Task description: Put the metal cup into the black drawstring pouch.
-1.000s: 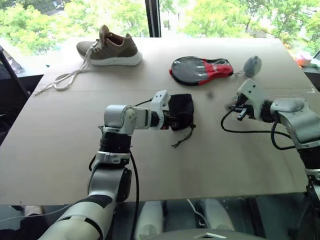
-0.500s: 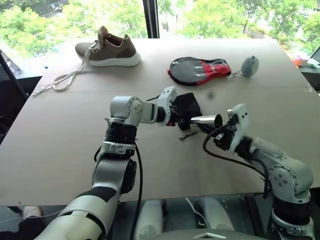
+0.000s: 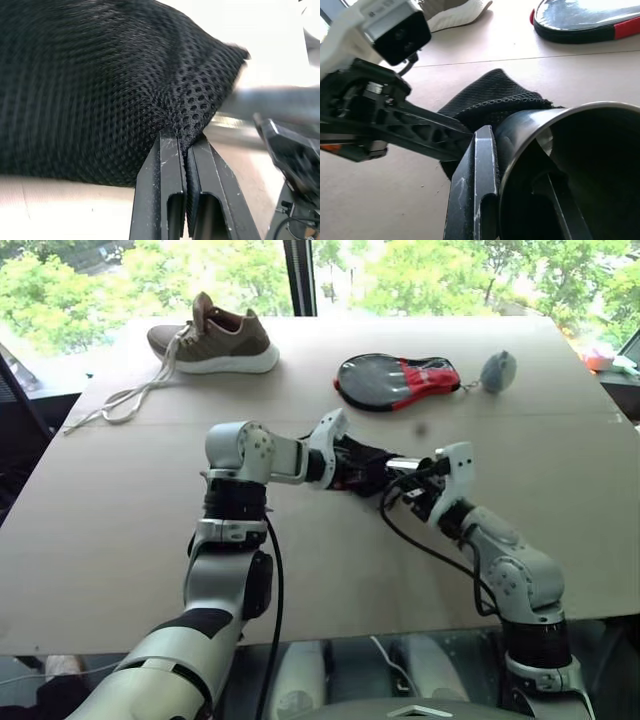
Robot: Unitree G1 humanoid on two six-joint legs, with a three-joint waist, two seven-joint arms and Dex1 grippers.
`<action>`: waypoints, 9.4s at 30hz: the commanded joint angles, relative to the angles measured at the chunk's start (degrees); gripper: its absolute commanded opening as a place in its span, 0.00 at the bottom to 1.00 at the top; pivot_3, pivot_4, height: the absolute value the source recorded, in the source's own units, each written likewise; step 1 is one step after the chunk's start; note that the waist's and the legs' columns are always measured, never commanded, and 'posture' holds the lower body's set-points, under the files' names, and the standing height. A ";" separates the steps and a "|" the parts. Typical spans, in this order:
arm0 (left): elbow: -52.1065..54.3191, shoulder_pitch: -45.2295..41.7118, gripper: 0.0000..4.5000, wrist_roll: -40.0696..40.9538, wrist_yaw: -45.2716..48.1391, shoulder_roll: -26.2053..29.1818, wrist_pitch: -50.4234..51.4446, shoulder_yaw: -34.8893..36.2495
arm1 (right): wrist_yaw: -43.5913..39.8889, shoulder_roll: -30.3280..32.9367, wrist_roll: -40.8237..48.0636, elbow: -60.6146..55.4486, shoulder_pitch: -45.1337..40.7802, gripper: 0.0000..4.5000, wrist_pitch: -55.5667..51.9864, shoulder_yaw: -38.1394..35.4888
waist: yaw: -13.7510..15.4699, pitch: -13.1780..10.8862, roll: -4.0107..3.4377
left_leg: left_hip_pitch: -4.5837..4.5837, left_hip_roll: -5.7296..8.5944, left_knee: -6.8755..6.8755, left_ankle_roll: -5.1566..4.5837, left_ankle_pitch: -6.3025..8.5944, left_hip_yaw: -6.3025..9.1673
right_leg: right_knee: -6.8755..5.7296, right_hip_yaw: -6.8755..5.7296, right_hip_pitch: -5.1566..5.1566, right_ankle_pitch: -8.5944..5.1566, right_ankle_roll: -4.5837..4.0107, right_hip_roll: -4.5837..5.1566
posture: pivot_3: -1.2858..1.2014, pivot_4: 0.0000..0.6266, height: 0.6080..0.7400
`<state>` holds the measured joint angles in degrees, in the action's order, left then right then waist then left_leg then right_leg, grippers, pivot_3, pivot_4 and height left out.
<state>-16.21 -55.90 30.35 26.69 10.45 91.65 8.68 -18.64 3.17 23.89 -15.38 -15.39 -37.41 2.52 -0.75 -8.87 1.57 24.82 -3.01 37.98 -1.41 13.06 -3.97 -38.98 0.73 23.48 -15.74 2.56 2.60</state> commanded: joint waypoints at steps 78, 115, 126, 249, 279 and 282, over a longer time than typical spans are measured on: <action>23.13 4.76 0.00 17.58 -23.19 -19.62 -1.53 28.77 | -12.36 -8.93 -18.15 38.36 -21.20 0.01 49.34 9.77 | -0.22 -0.01 -0.01 | -0.08 -0.09 -0.10 0.07 -0.02 -0.04 | 0.00 -0.01 -0.02 0.04 -0.02 0.14 | 0.52 0.24 1.00; 18.34 11.77 0.00 44.36 -45.81 -11.93 -4.89 31.03 | -21.94 -4.08 -25.39 45.42 -23.96 0.01 52.58 15.14 | -0.23 -0.07 0.11 | -0.17 -0.11 -0.29 0.25 -0.11 0.02 | 0.02 -0.02 -0.03 0.06 -0.03 0.13 | 0.52 0.24 1.00; 11.85 15.25 0.00 40.69 -37.66 -0.43 -12.34 26.65 | -20.36 5.98 -30.44 25.52 -19.32 0.65 35.45 14.74 | -0.02 -0.07 0.10 | -0.15 -0.08 -0.29 0.25 -0.11 0.04 | 0.03 -0.07 -0.03 0.05 -0.03 0.17 | 0.52 0.24 1.00; 20.64 7.30 0.45 7.66 11.96 15.12 -45.61 -8.98 | -7.10 16.19 -27.94 1.68 -32.35 0.00 19.27 4.48 | -0.20 -0.21 0.12 | -0.08 -0.05 -0.50 0.20 -0.12 -0.20 | 0.08 0.14 0.23 0.02 -0.05 -0.02 | 0.52 0.24 1.00; 10.79 0.91 0.03 1.95 17.59 7.31 -50.83 -10.16 | -6.84 16.53 -29.00 -0.24 -31.45 0.00 17.12 5.73 | -0.02 -0.21 0.12 | -0.04 -0.02 -0.48 0.19 -0.12 -0.19 | 0.12 0.13 0.23 0.02 -0.04 0.00 | 0.52 0.24 1.00; 10.76 1.58 0.03 1.51 17.64 7.33 -50.58 -10.59 | -6.39 16.54 -28.81 -0.21 -31.53 0.00 16.66 4.95 | -0.02 -0.21 0.12 | -0.04 -0.02 -0.48 0.19 -0.12 -0.19 | 0.12 0.13 0.23 0.02 -0.04 0.00 | 0.52 0.24 1.00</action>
<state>-6.27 -53.69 31.72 43.69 17.81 41.97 -2.29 -25.80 19.41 -4.77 -12.67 -46.42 -21.01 9.04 -0.77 -9.08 1.68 24.78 -3.04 37.50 -1.22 12.94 -4.16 -38.86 0.86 23.70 -15.72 2.53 2.60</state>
